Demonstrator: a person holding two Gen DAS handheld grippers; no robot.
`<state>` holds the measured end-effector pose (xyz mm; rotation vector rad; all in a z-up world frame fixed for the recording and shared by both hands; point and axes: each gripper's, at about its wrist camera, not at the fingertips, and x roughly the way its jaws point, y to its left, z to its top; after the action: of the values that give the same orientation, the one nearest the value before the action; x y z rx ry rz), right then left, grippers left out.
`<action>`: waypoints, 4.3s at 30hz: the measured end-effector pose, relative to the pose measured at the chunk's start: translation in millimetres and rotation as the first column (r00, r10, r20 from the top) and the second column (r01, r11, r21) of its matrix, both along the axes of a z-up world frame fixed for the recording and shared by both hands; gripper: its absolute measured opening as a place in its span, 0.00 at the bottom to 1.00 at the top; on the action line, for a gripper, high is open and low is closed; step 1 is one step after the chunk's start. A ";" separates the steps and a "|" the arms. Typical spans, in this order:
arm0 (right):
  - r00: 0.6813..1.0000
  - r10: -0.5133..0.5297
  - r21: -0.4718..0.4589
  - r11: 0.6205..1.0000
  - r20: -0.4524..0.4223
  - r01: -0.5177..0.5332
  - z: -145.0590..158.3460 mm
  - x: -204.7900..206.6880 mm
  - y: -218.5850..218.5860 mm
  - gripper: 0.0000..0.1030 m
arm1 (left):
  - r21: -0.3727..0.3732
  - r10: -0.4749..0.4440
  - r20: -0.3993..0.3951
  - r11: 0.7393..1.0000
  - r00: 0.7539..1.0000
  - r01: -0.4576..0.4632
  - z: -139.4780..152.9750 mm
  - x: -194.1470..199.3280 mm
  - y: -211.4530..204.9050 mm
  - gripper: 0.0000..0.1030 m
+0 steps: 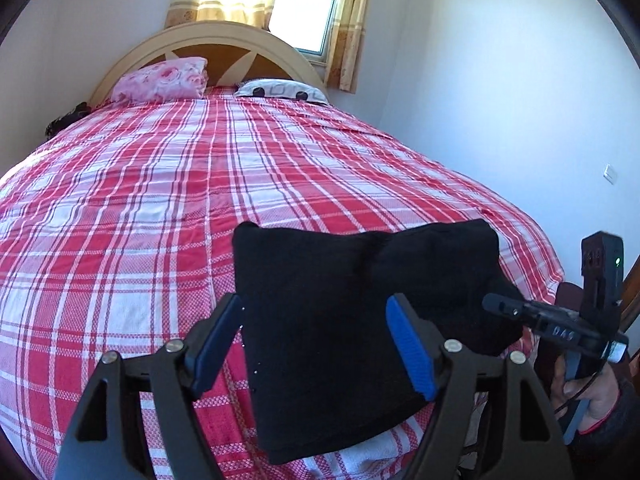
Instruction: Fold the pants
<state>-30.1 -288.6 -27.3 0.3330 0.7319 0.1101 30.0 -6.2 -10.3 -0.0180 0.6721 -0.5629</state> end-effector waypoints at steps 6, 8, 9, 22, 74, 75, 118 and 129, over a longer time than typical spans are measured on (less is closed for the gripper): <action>1.000 -0.002 -0.028 1.000 0.030 0.003 12.4 -23.0 -4.5 0.18 | 0.028 -0.017 0.044 0.999 0.999 0.015 7.7 -2.0 -7.1 0.75; 1.000 -0.004 0.010 1.000 -0.027 0.004 -4.6 -21.2 -10.1 0.19 | 0.036 -0.017 0.031 0.999 0.999 0.016 3.4 0.0 -12.9 0.75; 0.999 -0.017 0.047 0.999 -0.032 0.018 -15.8 -21.0 -15.8 0.22 | 0.042 -0.015 0.024 0.999 1.000 0.014 1.7 1.0 -15.0 0.75; 0.979 -0.084 -0.124 0.986 0.184 0.108 51.7 -19.6 -16.1 0.28 | 0.064 -0.036 0.113 0.998 0.993 0.029 26.5 25.0 -47.1 0.79; 0.951 -0.281 0.240 0.939 0.130 0.245 19.2 -39.9 -50.2 0.53 | 0.048 0.108 -0.111 0.993 0.988 -0.104 -16.4 42.3 36.9 0.98; 0.952 -0.277 0.237 0.941 0.128 0.241 16.7 -37.5 -55.7 0.58 | 0.052 0.090 -0.113 0.995 0.989 -0.085 -18.8 44.4 29.1 0.98; 0.996 -0.089 0.255 0.964 0.022 0.080 17.2 -15.0 -18.0 0.29 | -0.306 -0.057 -0.332 0.951 0.941 -0.051 -36.4 58.0 36.7 0.15; 0.947 0.262 0.259 0.917 0.183 -0.304 53.8 112.6 107.9 0.29 | -0.160 0.333 -0.112 0.924 0.936 -0.348 30.4 68.3 160.8 0.15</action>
<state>82.5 -180.6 26.6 0.4870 0.6157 0.5152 98.3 154.5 20.1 -0.3224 0.6787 -0.2841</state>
